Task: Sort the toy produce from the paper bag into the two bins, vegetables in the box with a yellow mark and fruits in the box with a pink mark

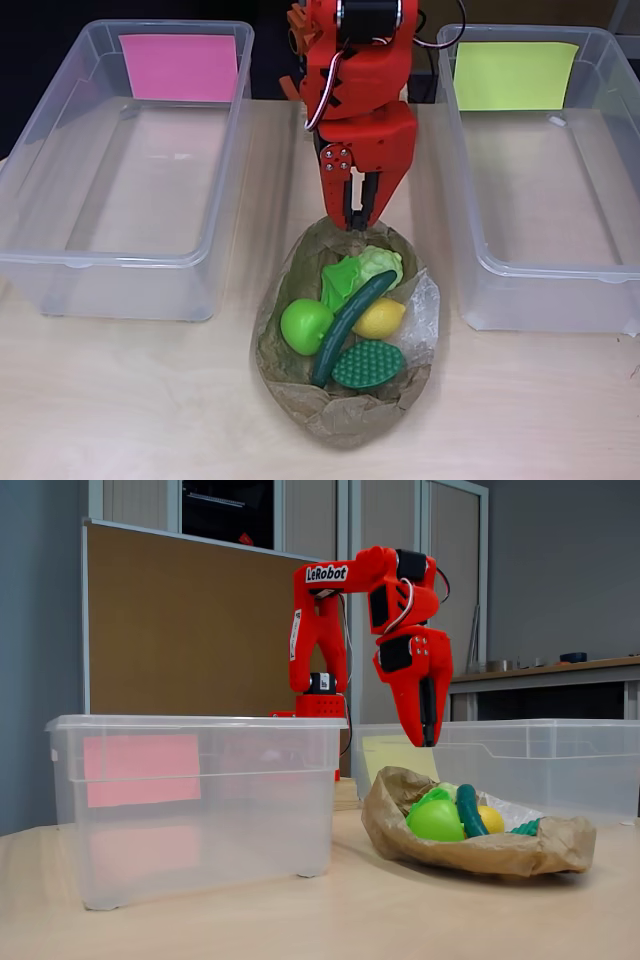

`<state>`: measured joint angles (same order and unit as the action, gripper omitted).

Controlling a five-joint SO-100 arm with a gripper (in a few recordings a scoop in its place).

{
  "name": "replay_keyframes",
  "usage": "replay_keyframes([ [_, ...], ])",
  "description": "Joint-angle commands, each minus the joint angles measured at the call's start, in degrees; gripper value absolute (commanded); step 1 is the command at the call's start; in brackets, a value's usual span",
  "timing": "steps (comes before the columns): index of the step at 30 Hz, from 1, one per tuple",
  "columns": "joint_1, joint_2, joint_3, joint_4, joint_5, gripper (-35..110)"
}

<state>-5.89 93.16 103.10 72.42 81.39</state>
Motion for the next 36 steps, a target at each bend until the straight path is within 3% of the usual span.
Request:
replay_keyframes([
  [1, -2.02, -1.67, -3.34, 0.88, 9.67, 8],
  [9, -2.81, -8.44, -8.0, -0.09, 11.43, 28],
  [20, -4.66, -15.03, -14.15, 0.0, 13.54, 27],
  [36, -3.96, -20.48, -10.63, -3.16, 12.39, 21],
])
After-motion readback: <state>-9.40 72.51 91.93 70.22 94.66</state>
